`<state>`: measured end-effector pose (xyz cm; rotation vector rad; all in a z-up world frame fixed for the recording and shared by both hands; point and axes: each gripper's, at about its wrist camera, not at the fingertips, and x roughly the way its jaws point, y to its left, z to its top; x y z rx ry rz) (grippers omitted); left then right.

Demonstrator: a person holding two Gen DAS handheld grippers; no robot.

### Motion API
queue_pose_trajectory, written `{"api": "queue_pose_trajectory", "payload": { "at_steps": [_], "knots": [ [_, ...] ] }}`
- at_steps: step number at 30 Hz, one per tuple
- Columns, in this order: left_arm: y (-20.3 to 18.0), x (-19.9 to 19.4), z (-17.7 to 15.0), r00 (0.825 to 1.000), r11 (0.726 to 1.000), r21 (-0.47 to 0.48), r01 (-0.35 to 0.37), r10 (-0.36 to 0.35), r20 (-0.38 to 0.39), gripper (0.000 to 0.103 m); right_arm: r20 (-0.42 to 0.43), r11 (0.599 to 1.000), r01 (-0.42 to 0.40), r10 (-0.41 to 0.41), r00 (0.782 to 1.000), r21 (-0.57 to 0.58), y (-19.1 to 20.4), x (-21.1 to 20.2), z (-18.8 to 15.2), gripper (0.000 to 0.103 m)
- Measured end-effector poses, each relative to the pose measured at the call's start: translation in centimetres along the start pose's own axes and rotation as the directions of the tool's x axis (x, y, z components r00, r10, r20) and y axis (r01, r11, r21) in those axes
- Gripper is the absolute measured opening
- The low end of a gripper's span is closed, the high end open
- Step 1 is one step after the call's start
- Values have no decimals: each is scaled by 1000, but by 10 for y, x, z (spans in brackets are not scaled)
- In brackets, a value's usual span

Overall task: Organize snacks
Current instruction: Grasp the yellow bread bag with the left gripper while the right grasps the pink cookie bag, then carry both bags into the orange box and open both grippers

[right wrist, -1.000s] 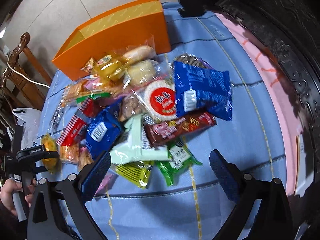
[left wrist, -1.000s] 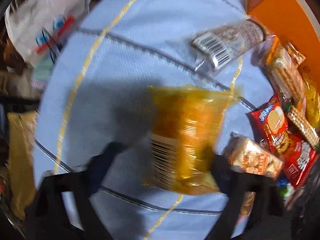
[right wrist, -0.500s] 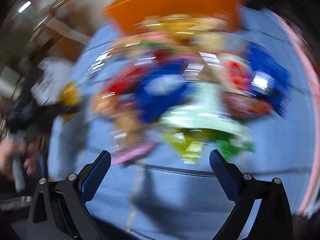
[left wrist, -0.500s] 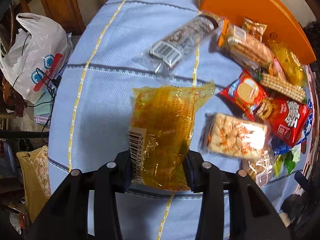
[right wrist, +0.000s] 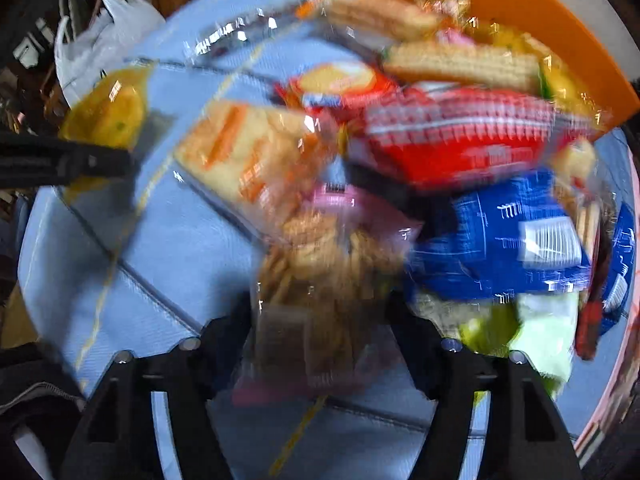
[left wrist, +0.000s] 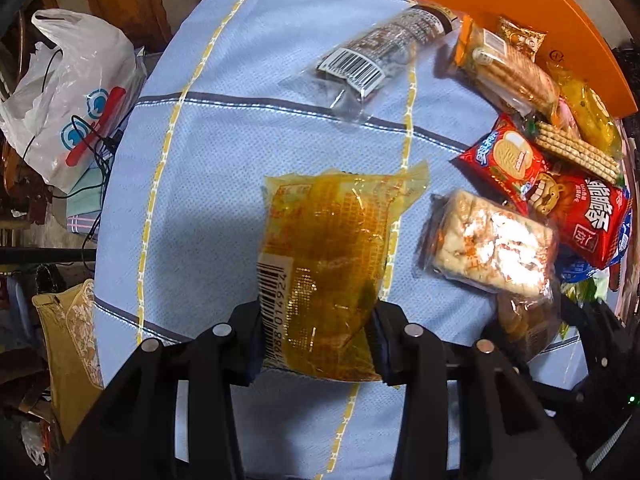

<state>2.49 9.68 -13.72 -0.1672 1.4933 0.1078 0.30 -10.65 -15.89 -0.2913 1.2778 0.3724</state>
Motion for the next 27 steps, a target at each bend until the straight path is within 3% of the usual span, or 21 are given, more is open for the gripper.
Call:
{"api": "queue_pose_trajectory", "payload": {
  "at_steps": [2, 4, 13, 17, 22, 25, 27],
  "knots": [
    [4, 1, 2, 1000, 1000, -5, 6, -6, -3, 41, -10, 1000, -9, 9, 1000, 6, -4, -3, 3, 49],
    [4, -1, 2, 1000, 1000, -10, 13, -12, 6, 41, -17, 997, -57, 58, 998, 42, -14, -12, 2, 43],
    [-3, -15, 3, 998, 999, 10, 35, -35, 46, 41, 120, 962, -238, 223, 967, 134, -54, -87, -31, 43],
    [-13, -42, 12, 990, 998, 26, 52, -55, 126, 41, 224, 931, -326, 286, 932, 167, -71, -117, -28, 43],
    [-42, -88, 44, 965, 992, 100, 80, -102, 240, 41, 360, 929, -317, 234, 903, 190, -115, -150, 0, 43],
    [-71, -117, 77, 942, 984, 167, 65, -116, 316, 41, 430, 923, -307, 185, 884, 233, -151, -163, 25, 43],
    [-91, -131, 105, 933, 978, 189, 93, -151, 325, 41, 474, 921, -291, 142, 869, 259, -179, -166, 53, 43]
  ]
}}
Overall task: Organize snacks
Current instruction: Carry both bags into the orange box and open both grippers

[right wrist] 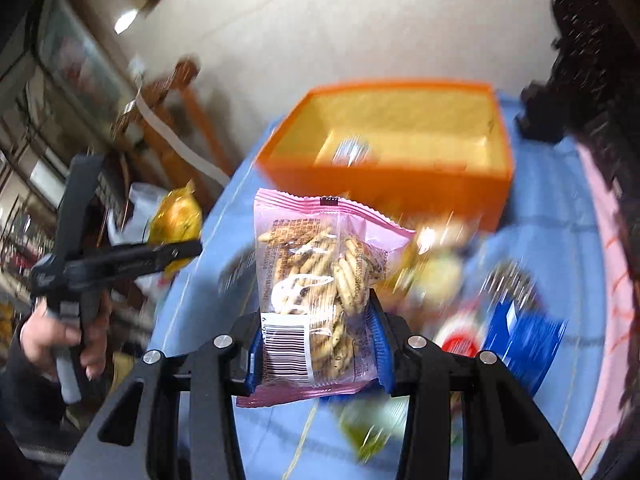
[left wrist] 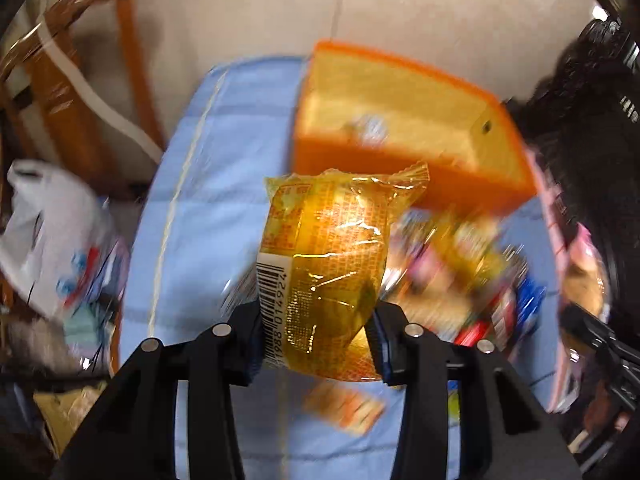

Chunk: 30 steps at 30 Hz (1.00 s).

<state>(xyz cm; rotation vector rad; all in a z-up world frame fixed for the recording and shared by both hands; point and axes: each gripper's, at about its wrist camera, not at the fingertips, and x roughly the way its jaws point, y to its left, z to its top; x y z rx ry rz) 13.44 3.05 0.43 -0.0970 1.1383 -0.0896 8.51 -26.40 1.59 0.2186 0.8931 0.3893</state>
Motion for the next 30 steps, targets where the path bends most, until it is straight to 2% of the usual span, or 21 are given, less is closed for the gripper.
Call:
{"api": "queue_pose_trajectory", "payload": {
  "at_steps": [2, 6, 9, 12, 17, 18, 19, 20, 21, 23, 25, 27, 29, 30],
  "knots": [
    [-17, 4, 32, 1000, 1000, 15, 12, -12, 11, 41, 30, 1000, 23, -23, 999, 13, -8, 8, 23, 43],
    [-51, 25, 95, 999, 998, 64, -10, 7, 47, 41, 62, 995, 86, -89, 994, 47, -36, 37, 76, 43],
    [-65, 59, 132, 999, 997, 70, -32, 31, 18, 41, 46, 992, 110, -113, 993, 60, -51, 68, 100, 43],
    [-72, 97, 153, 998, 996, 74, -55, 57, -24, 41, 16, 988, 129, -130, 991, 83, -70, 98, 113, 43],
    [-67, 147, 156, 992, 995, 50, -84, 88, -95, 41, -48, 982, 169, -166, 985, 87, -82, 138, 112, 45],
    [-65, 150, 154, 990, 995, 47, -88, 92, -104, 44, -66, 981, 171, -165, 984, 88, -81, 143, 108, 46],
    [-64, 154, 153, 988, 995, 42, -95, 99, -114, 49, -83, 981, 171, -164, 983, 92, -81, 149, 107, 47],
    [-63, 157, 152, 987, 993, 39, -107, 111, -120, 66, -90, 979, 175, -166, 982, 104, -82, 152, 106, 55],
    [-63, 156, 150, 984, 990, 44, -136, 140, -114, 77, -91, 978, 176, -167, 982, 111, -83, 151, 105, 59],
    [-66, 150, 146, 979, 979, 77, -187, 192, -71, 77, -77, 980, 167, -160, 984, 104, -79, 146, 101, 59],
    [-72, 144, 139, 976, 972, 121, -202, 210, -61, 77, -44, 978, 190, -187, 981, 85, -70, 134, 99, 60],
    [-73, 134, 131, 974, 966, 148, -211, 221, -53, 78, -7, 976, 204, -204, 979, 76, -59, 115, 93, 66],
    [-73, 120, 119, 973, 962, 162, -218, 227, -38, 80, 21, 974, 210, -213, 977, 84, -54, 100, 85, 81],
    [-73, 116, 114, 974, 963, 162, -217, 225, -34, 84, 38, 971, 221, -225, 974, 87, -50, 89, 77, 84]
  ]
}}
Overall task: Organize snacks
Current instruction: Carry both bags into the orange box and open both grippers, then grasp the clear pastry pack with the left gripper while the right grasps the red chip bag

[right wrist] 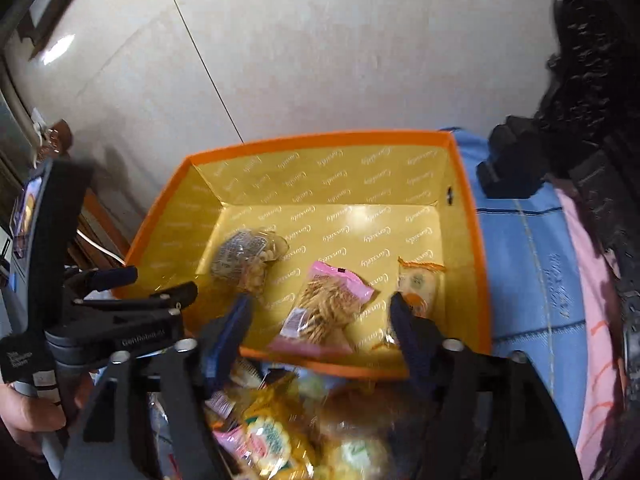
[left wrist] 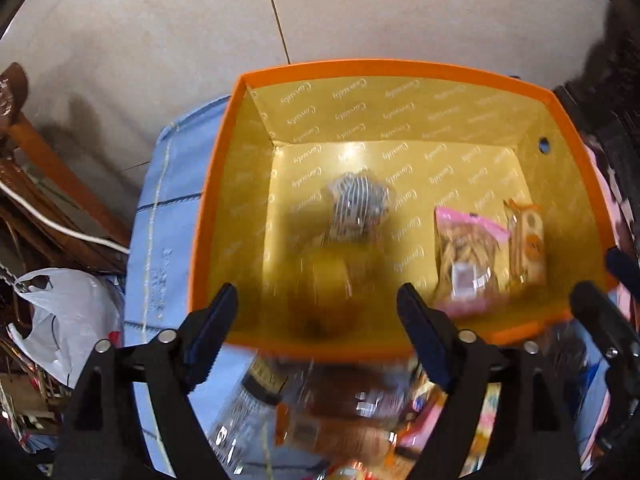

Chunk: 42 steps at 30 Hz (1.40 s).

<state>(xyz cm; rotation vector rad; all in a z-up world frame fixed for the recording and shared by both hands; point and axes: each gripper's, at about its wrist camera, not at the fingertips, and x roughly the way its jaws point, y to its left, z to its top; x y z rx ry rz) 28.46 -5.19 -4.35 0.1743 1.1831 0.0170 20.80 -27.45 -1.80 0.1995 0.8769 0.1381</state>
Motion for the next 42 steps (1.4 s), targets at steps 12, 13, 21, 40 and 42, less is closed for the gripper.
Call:
{"api": "queue_pose_trajectory", "payload": {
  "at_steps": [12, 13, 21, 40, 42],
  "knots": [
    [24, -70, -100, 996, 995, -60, 78, -74, 57, 88, -6, 999, -6, 6, 1000, 41, 5, -81, -90, 99],
    [28, -74, -112, 995, 994, -66, 84, -79, 64, 88, -21, 999, -13, 14, 1000, 42, 5, -84, -98, 99],
    [51, -64, -181, 991, 978, -164, 131, -134, -6, 89, -121, 998, -4, 11, 993, 60, 0, -104, -171, 99],
    [36, 4, -257, 937, 954, -262, 142, -215, -275, 89, -251, 993, -22, 51, 967, 116, -6, -109, -241, 99],
    [37, 13, -258, 928, 940, -316, 130, -227, -294, 89, -260, 993, -21, 50, 964, 113, -7, -109, -244, 99]
  ]
}}
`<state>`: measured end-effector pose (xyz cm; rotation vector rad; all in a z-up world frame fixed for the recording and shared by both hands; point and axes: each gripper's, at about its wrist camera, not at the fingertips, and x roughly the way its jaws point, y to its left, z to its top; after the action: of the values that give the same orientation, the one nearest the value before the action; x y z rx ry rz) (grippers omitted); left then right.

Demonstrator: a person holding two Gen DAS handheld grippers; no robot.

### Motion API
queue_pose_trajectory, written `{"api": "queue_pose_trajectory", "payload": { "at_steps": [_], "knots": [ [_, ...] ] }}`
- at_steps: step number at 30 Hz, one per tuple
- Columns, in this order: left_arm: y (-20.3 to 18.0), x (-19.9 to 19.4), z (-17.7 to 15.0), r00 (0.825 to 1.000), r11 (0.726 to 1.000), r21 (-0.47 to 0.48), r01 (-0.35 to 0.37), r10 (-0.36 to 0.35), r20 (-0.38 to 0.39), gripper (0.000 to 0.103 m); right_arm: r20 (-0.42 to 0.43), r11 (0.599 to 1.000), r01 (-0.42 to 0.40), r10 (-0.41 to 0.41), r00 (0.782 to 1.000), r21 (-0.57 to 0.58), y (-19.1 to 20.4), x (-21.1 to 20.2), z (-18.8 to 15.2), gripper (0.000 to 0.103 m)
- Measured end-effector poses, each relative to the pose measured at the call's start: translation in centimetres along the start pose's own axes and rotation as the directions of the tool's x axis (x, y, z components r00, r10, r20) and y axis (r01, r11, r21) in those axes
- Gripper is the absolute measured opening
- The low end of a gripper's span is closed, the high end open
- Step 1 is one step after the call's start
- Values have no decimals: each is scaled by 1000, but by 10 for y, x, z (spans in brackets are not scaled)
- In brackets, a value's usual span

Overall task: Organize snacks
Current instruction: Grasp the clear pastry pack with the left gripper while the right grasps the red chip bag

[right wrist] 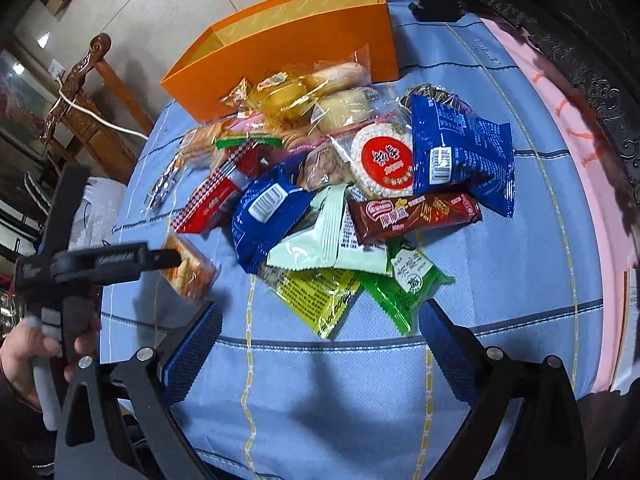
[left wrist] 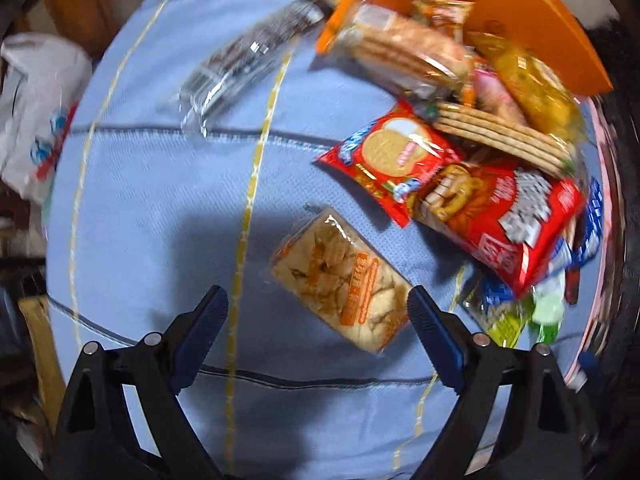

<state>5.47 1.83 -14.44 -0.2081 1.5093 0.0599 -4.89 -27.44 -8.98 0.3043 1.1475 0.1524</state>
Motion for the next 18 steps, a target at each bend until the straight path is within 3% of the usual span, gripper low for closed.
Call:
{"api": "queue_pose_trajectory", "payload": {
  "at_steps": [4, 7, 10, 13, 17, 18],
  "knots": [
    [1, 10, 4, 1000, 998, -59, 16, -16, -9, 90, -24, 1000, 14, -14, 1000, 6, -4, 3, -5, 99],
    [-2, 16, 4, 1000, 999, -29, -16, 16, -8, 91, -35, 1000, 20, -19, 999, 8, -7, 4, -8, 99],
    [4, 27, 3, 998, 998, -45, -32, 29, -55, 89, -45, 1000, 19, -19, 999, 11, -8, 8, -8, 99],
    [8, 31, -3, 997, 998, -4, -58, 57, -58, 77, -42, 1000, 23, -22, 999, 5, -7, 10, -7, 99],
    [16, 24, -8, 997, 996, 44, -80, 81, -18, 45, -22, 999, 41, -41, 999, -4, -4, 13, -1, 99],
    [18, 22, -9, 996, 995, 57, -84, 84, -7, 45, -20, 999, 43, -43, 999, -3, -3, 13, 1, 99]
  ]
}}
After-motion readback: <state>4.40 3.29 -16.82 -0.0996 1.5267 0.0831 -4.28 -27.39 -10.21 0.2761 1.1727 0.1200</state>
